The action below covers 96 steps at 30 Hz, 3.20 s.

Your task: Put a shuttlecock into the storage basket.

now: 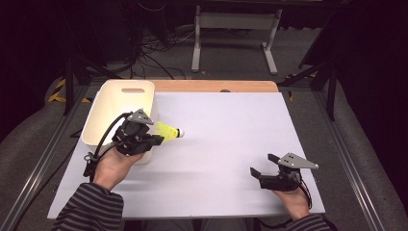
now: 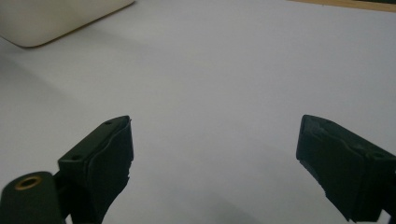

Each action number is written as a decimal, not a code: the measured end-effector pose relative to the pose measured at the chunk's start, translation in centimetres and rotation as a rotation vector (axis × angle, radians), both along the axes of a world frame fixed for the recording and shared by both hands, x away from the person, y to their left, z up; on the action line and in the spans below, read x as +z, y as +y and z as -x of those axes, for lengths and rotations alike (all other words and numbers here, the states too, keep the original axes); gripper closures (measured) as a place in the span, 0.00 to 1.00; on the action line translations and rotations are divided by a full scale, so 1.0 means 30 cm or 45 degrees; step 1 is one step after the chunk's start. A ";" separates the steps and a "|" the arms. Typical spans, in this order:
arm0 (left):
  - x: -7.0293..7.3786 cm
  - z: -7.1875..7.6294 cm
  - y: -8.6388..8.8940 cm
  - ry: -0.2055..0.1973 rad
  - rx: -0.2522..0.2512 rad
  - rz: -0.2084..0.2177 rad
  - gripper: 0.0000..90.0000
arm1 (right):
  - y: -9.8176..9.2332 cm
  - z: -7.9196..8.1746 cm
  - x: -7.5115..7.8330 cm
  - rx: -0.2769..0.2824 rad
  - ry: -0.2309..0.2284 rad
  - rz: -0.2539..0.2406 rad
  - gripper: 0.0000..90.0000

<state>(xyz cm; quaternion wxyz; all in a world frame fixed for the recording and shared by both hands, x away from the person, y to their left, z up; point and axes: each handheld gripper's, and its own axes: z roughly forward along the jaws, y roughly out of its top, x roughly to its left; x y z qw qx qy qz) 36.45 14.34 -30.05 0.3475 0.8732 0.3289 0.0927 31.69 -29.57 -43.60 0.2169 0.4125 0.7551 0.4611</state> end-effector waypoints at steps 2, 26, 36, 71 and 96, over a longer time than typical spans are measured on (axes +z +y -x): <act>0.008 -0.002 0.000 -0.006 0.005 -0.004 1.00 | 0.001 0.000 0.000 -0.002 -0.001 0.004 0.13; 0.060 -0.044 0.032 -0.016 0.055 0.010 1.00 | -0.001 -0.001 0.000 0.003 0.000 -0.007 0.13; 0.078 -0.047 0.059 -0.031 0.082 0.015 1.00 | -0.001 0.000 0.000 0.004 -0.001 -0.007 0.13; 0.064 -0.097 0.205 -0.007 0.264 0.055 1.00 | -0.001 -0.001 0.000 0.003 -0.001 -0.008 0.13; 0.024 -0.154 0.283 0.024 0.430 0.016 1.00 | 0.001 -0.002 -0.001 0.008 0.005 -0.006 0.13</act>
